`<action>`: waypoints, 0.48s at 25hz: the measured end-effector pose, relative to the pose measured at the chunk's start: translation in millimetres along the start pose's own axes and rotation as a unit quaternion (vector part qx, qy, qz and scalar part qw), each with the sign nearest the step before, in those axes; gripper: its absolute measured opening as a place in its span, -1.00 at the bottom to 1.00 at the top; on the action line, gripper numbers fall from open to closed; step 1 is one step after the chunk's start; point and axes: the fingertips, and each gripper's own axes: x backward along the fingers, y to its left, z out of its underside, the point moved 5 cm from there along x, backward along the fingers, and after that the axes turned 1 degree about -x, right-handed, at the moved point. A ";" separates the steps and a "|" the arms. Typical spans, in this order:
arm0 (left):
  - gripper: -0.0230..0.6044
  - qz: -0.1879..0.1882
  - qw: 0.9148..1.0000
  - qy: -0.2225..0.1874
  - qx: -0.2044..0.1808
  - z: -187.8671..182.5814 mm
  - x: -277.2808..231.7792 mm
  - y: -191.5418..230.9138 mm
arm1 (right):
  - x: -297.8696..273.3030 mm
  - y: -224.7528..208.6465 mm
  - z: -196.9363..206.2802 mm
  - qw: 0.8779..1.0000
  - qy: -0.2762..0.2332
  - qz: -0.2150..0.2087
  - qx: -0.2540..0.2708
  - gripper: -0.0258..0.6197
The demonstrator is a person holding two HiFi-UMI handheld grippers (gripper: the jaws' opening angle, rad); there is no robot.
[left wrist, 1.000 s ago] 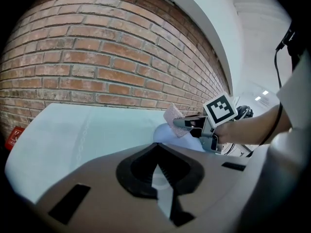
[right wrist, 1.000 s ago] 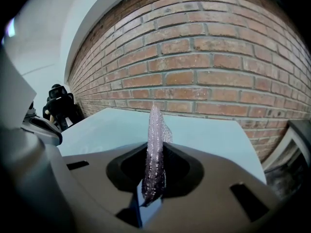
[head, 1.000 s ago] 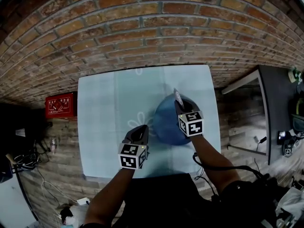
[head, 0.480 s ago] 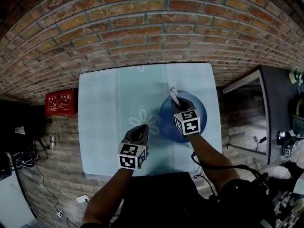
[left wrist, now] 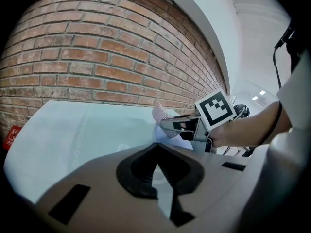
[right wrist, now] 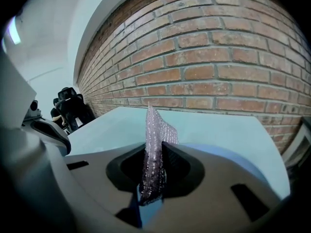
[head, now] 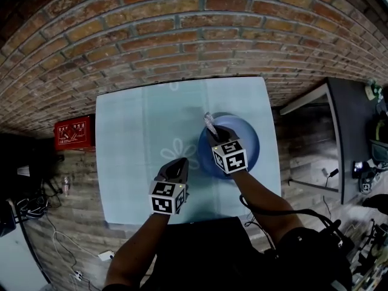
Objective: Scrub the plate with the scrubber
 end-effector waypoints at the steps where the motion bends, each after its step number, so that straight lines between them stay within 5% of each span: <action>1: -0.90 0.000 1.000 0.000 -0.001 0.4 0.8 -0.2 | -0.2 2.6 0.5 1.000 0.000 -0.003 0.000 -0.69; 12: -0.90 0.000 1.000 0.001 0.002 2.9 12.6 -1.7 | 2.8 28.9 10.2 0.999 -0.002 -0.036 -0.004 -0.69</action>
